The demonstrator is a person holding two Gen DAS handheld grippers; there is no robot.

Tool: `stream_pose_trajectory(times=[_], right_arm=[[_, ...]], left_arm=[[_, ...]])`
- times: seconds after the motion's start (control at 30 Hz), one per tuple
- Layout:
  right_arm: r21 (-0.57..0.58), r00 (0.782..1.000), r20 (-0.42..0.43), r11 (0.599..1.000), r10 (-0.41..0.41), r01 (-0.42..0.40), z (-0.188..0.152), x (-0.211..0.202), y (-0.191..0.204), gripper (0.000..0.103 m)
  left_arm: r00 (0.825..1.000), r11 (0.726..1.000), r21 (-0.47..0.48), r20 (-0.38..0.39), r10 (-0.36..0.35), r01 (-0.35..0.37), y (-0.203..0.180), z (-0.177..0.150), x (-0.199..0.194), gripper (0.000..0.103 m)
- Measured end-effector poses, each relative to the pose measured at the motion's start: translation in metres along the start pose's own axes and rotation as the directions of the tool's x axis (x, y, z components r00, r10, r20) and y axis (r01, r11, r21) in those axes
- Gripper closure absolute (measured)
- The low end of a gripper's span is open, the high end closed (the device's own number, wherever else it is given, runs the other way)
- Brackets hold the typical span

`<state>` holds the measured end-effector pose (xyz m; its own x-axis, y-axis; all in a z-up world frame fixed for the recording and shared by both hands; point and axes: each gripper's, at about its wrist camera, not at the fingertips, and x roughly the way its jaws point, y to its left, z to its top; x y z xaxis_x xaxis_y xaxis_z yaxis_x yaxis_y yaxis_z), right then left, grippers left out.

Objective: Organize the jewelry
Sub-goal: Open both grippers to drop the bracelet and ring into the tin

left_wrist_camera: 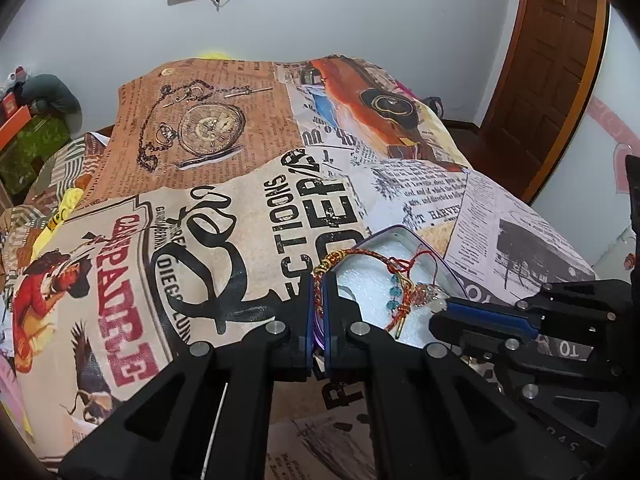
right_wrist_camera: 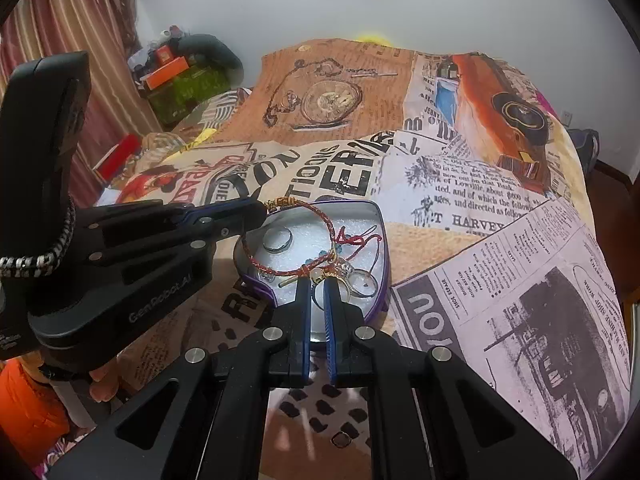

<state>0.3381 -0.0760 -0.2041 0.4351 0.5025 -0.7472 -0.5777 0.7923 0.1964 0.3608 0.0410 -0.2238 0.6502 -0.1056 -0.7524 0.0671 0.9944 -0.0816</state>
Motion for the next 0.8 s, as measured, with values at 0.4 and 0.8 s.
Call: stream_pose_trajectory(times=[0.4,0.8], right_arm=[[-0.037,0.998,-0.045,0.998,-0.045,0.043,-0.001,0.005,0.004,0.097],[-0.086,0.988,-0.013,0.985,-0.153,0.151,0.002,-0.009,0.014,0.096]], left_arm=[[1.0,1.0,-0.016,-0.012,0.004,-0.004,0.007,-0.008,-0.011,0.099],[0.999,0.999,-0.037,0.028,0.024,-0.023,0.012,-0.011,-0.04,0.073]])
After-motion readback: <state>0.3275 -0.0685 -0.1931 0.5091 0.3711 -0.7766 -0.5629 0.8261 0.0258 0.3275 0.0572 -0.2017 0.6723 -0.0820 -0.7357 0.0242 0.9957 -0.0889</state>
